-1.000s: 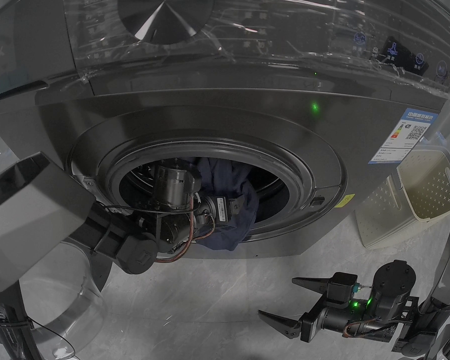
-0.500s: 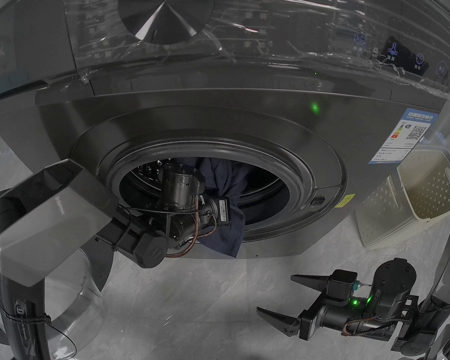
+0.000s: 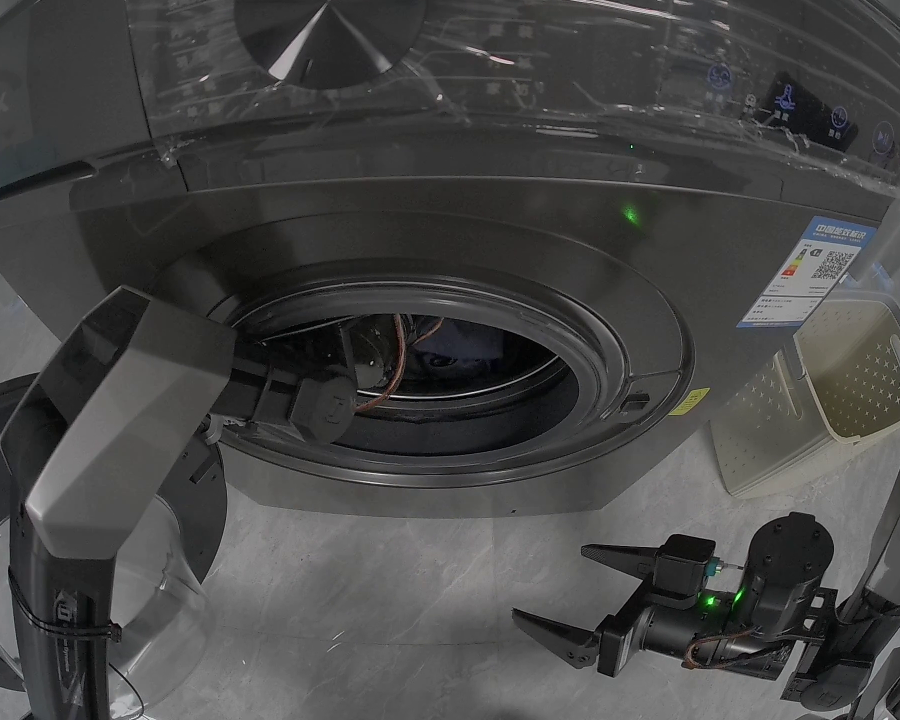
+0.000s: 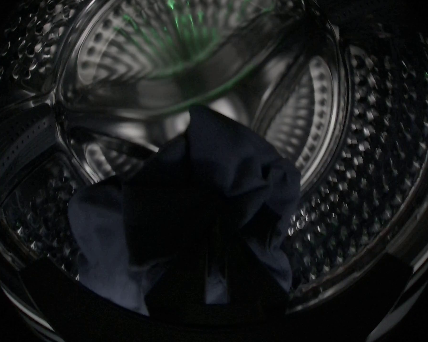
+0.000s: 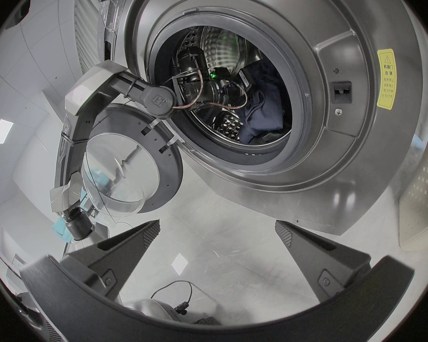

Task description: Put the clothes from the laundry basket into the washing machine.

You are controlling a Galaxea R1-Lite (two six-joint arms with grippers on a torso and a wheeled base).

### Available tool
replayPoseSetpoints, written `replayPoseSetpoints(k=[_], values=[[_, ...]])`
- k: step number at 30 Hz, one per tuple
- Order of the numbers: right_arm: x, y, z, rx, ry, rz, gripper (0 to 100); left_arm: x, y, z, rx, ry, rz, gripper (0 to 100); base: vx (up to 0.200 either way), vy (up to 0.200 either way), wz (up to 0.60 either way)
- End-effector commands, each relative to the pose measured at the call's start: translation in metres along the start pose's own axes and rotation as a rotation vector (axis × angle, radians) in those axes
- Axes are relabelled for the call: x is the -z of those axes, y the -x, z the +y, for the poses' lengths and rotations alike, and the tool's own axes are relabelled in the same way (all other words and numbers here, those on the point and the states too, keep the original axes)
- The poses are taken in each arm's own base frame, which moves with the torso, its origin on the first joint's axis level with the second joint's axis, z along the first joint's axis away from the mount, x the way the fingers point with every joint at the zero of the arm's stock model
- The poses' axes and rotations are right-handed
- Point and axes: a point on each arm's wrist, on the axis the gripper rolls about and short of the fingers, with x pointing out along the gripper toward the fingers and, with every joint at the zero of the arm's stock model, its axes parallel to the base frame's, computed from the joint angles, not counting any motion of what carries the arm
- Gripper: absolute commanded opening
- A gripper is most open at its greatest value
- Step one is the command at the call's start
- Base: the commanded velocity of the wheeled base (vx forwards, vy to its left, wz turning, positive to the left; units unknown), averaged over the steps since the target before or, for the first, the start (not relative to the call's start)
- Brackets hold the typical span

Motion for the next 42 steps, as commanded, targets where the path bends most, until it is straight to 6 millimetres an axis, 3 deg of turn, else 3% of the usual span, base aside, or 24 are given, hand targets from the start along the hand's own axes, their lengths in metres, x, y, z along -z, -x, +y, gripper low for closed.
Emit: replayPoseSetpoints(k=[1,7,8,19,23,24,25,26,28,32,35,38,39,40,42], values=[[-0.001,-0.001,-0.001,0.001,-0.001,-0.003,100,0.01,-0.025,0.011,-0.032,0.015,-0.08,0,0.0,0.0,0.0],[0.0,0.0,-0.001,0.002,-0.001,-0.002,100,0.021,-0.029,0.015,-0.035,-0.013,-0.074,0,0.0,0.0,0.0],[0.0,0.0,-0.001,0.002,-0.001,-0.002,100,0.022,-0.029,0.015,-0.034,-0.016,-0.073,100,0.0,0.0,0.0],[0.0,0.0,0.0,0.001,-0.001,-0.002,100,0.028,-0.018,0.003,-0.031,-0.016,-0.038,100,0.0,0.0,0.0],[0.001,0.002,-0.001,0.002,-0.001,0.004,100,0.032,0.012,-0.018,0.012,-0.041,0.056,100,0.0,0.0,0.0],[0.002,0.002,0.0,0.0,0.0,0.009,100,0.038,0.033,-0.021,0.034,-0.075,0.135,100,0.0,0.0,0.0],[0.002,0.003,0.0,0.0,0.0,0.011,100,0.039,0.036,-0.022,0.041,-0.081,0.146,100,0.0,0.0,0.0],[0.002,0.003,0.0,-0.001,0.0,0.013,100,0.044,0.054,-0.02,0.069,-0.133,0.209,100,0.0,0.0,0.0],[0.002,0.005,0.001,-0.003,0.001,0.011,100,0.047,0.072,-0.017,0.072,-0.188,0.25,100,0.0,0.0,0.0],[0.003,0.008,0.001,-0.005,0.003,0.018,100,0.041,0.1,-0.021,0.095,-0.219,0.281,100,0.0,0.0,0.0],[0.004,0.017,0.007,-0.028,0.008,0.029,100,0.032,0.139,-0.028,0.145,-0.228,0.318,100,0.0,0.0,0.0],[0.005,0.028,0.014,-0.063,0.018,0.035,100,0.034,0.174,-0.035,0.201,-0.243,0.381,100,0.0,0.0,0.0],[0.006,0.03,0.015,-0.069,0.02,0.036,100,0.034,0.178,-0.035,0.208,-0.245,0.387,100,0.0,0.0,0.0],[0.005,0.037,0.02,-0.093,0.027,0.035,100,0.037,0.2,-0.035,0.235,-0.258,0.427,100,0.0,0.0,0.0],[0.0,0.042,0.026,-0.122,0.026,0.006,100,0.036,0.223,-0.034,0.265,-0.271,0.455,100,0.0,0.0,0.0]])
